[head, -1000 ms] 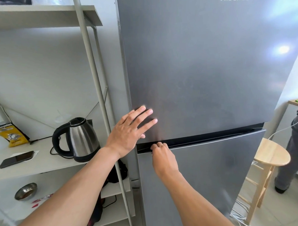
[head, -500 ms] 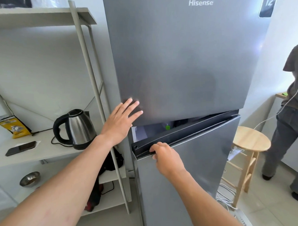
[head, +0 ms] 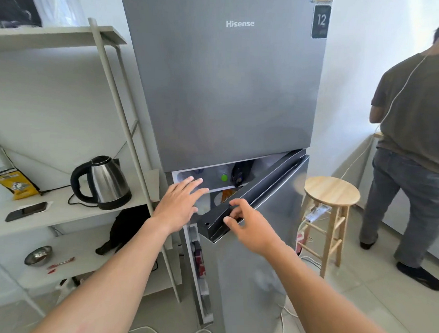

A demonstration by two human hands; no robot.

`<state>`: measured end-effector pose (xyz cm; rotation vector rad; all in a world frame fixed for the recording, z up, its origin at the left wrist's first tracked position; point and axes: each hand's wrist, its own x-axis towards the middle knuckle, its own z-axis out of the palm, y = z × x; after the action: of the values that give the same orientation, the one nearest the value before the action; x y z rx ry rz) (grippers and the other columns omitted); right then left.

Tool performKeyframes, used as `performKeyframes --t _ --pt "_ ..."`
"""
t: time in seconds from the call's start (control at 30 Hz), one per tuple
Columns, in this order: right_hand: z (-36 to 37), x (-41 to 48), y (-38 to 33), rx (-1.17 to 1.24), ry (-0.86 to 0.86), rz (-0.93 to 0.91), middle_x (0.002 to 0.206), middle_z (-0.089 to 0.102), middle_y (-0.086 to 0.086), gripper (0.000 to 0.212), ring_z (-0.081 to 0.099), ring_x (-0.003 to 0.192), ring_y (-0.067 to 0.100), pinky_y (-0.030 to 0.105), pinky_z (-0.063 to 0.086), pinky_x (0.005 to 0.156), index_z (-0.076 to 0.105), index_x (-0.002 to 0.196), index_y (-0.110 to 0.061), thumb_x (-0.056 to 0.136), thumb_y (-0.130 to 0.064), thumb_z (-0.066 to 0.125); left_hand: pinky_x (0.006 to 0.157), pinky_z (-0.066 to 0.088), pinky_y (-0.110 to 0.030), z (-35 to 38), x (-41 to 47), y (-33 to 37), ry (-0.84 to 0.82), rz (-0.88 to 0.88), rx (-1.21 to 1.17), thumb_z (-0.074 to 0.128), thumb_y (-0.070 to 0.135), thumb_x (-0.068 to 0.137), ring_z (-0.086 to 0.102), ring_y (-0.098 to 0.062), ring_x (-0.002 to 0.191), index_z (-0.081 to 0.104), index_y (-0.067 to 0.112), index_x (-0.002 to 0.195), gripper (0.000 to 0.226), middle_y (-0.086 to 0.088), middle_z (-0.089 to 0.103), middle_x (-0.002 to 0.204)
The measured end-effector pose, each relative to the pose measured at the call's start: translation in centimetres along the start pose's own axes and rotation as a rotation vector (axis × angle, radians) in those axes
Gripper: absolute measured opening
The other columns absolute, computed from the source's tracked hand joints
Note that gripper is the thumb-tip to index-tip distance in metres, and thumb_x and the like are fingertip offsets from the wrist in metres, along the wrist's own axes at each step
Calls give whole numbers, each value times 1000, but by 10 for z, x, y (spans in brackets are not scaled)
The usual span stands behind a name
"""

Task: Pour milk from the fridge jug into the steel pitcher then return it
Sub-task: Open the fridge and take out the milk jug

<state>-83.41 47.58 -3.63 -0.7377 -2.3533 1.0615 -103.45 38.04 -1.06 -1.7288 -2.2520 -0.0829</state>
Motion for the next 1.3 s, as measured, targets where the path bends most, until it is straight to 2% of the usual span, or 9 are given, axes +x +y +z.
performKeyframes --t 0.1,0.27,0.47,0.6,0.7,0.83,1.1,1.2,1.3 --pt "-12 -20 4 -34 33 31 121 44 -7 57 52 99 8 23 42 89 40 139 -27 91 -55 53 122 13 -38 1 -17 24 -32 -15 -35 55 22 101 9 -18 153 29 31 154 60 6 18 165" --pt "-36 -54 10 -91 41 110 126 33 -9 72 55 102 13 37 49 94 36 143 -30 84 -67 53 120 21 -39 7 -47 68 -135 -14 -101 54 15 100 19 -16 151 32 32 153 59 8 27 162" --pt "-67 -89 17 -80 27 202 137 34 -8 67 53 109 15 39 48 98 31 148 -31 88 -54 49 112 38 -39 18 -62 132 -242 70 -174 55 14 97 40 -16 139 48 32 144 51 10 45 150" --pt "-85 -107 14 -318 109 251 141 37 -2 58 54 115 24 42 48 92 35 146 -28 91 -47 36 101 46 -42 20 -65 171 -360 87 -124 51 21 101 52 -26 129 49 34 142 43 1 52 145" --pt "-98 -122 18 -402 156 276 139 41 3 51 54 115 28 40 45 85 38 144 -21 96 -39 33 101 44 -41 20 -65 194 -378 120 -104 50 21 102 50 -25 130 47 35 143 43 -1 53 144" --pt "-119 -141 32 -451 151 294 145 41 -2 57 51 124 25 43 46 92 34 146 -25 96 -51 37 102 44 -40 23 -60 213 -362 118 -131 51 19 101 49 -23 131 51 32 141 41 -1 53 143" --pt "-154 -169 56 -652 353 270 122 49 8 22 53 103 28 40 51 75 60 113 -11 94 -13 49 100 48 -41 29 -44 264 -321 235 -190 52 18 100 53 -22 127 62 33 131 36 3 58 137" --pt "-165 -185 67 -844 424 245 117 52 12 20 49 108 32 38 45 79 61 107 -5 90 -2 51 102 47 -41 31 -37 286 -323 291 -210 51 17 100 50 -21 129 63 31 131 36 4 55 139" --pt "-178 -198 77 -935 435 251 117 57 11 22 49 112 30 36 41 88 59 108 -6 90 -4 48 103 46 -41 33 -32 305 -312 320 -227 48 17 100 49 -20 130 61 27 133 37 5 54 139"
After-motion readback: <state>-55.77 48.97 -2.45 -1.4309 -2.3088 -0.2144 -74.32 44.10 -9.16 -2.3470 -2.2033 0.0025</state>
